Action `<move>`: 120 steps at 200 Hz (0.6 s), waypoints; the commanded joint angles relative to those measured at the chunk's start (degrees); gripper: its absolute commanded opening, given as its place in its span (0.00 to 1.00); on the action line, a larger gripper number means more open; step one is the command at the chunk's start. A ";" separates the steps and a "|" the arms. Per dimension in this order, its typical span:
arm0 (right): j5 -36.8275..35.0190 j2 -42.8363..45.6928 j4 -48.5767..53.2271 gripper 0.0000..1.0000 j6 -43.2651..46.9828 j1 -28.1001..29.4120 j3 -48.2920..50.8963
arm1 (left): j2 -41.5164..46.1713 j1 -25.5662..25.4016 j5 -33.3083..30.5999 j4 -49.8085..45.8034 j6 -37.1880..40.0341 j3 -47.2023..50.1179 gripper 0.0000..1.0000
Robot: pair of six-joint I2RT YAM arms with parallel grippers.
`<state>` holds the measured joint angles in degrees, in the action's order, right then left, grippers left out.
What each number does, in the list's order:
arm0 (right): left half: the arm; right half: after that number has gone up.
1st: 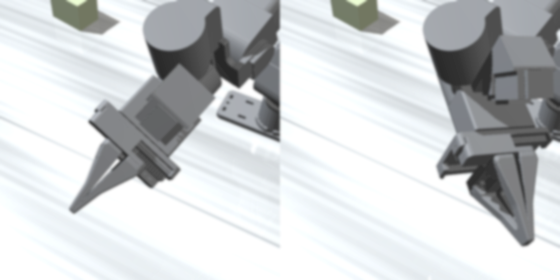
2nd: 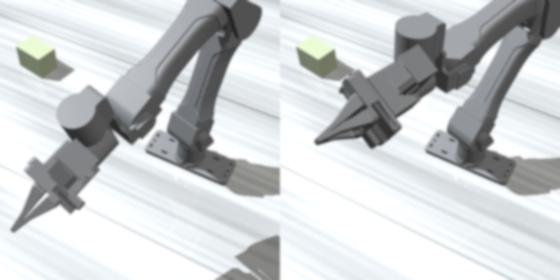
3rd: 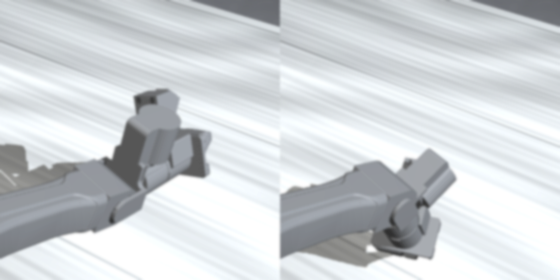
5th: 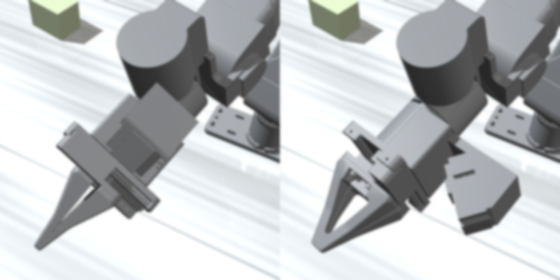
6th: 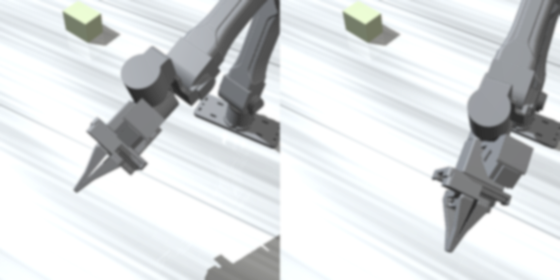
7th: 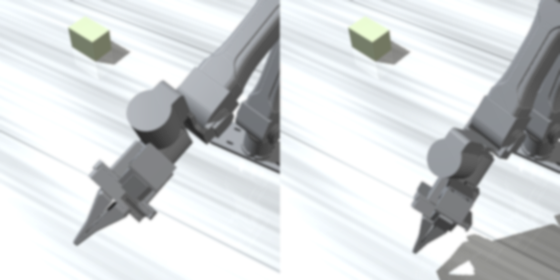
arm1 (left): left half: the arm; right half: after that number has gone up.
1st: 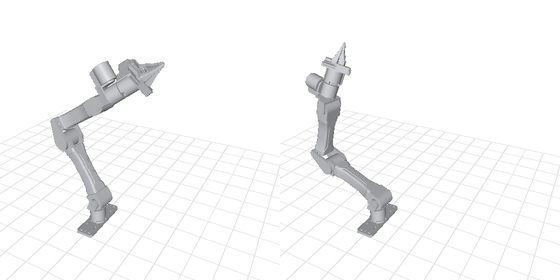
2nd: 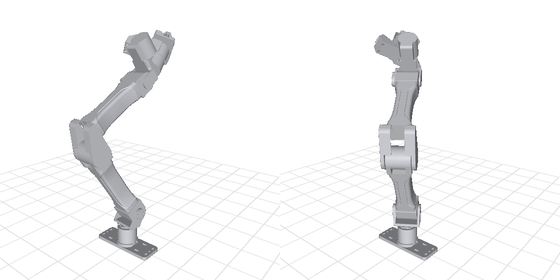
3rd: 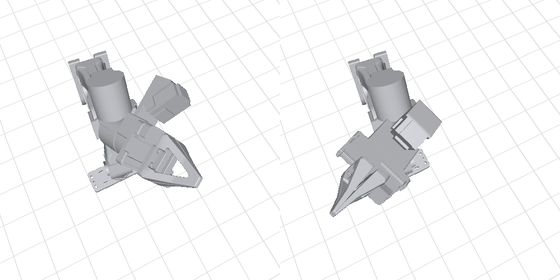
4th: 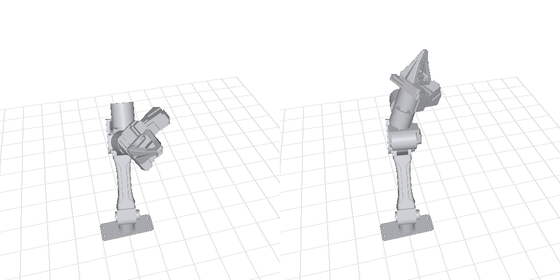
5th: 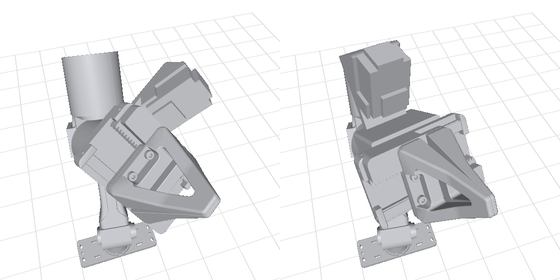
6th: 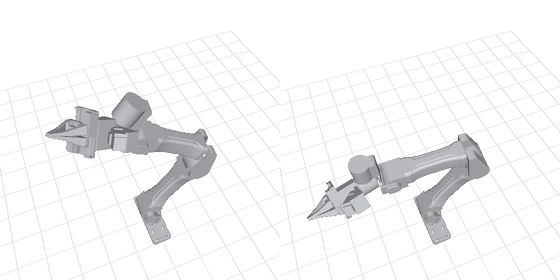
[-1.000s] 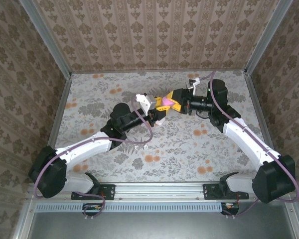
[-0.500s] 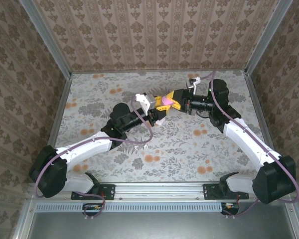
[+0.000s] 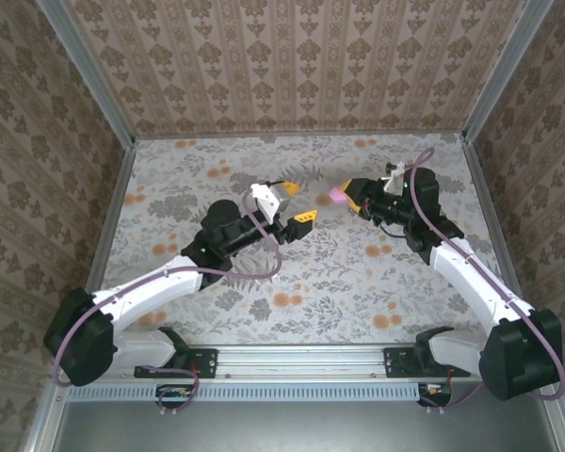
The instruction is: Insert wireless bluetooth earbuds into charging case
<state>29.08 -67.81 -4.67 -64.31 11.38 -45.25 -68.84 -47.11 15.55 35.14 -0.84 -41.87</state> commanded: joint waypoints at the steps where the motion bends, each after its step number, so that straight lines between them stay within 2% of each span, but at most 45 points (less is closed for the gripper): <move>1: -11.32 -4.68 -2.74 0.22 2.91 -2.67 6.03 | 3.87 0.44 -5.21 -1.53 1.71 1.85 0.74; 18: -12.17 -10.23 -5.43 0.22 3.95 -3.70 6.80 | 5.64 0.48 -7.35 -3.23 2.20 2.21 0.74; 65: -7.24 -26.33 -9.84 0.22 8.14 -3.89 1.49 | 7.55 0.54 -10.02 -4.31 2.33 2.94 0.75; 120: -9.02 -31.91 -7.96 0.24 12.39 -3.77 -1.11 | 8.17 0.54 -10.52 -5.49 2.24 2.67 0.75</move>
<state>21.15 -98.61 -12.51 -55.96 7.38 -44.29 -62.08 -46.78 6.11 30.30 0.27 -39.20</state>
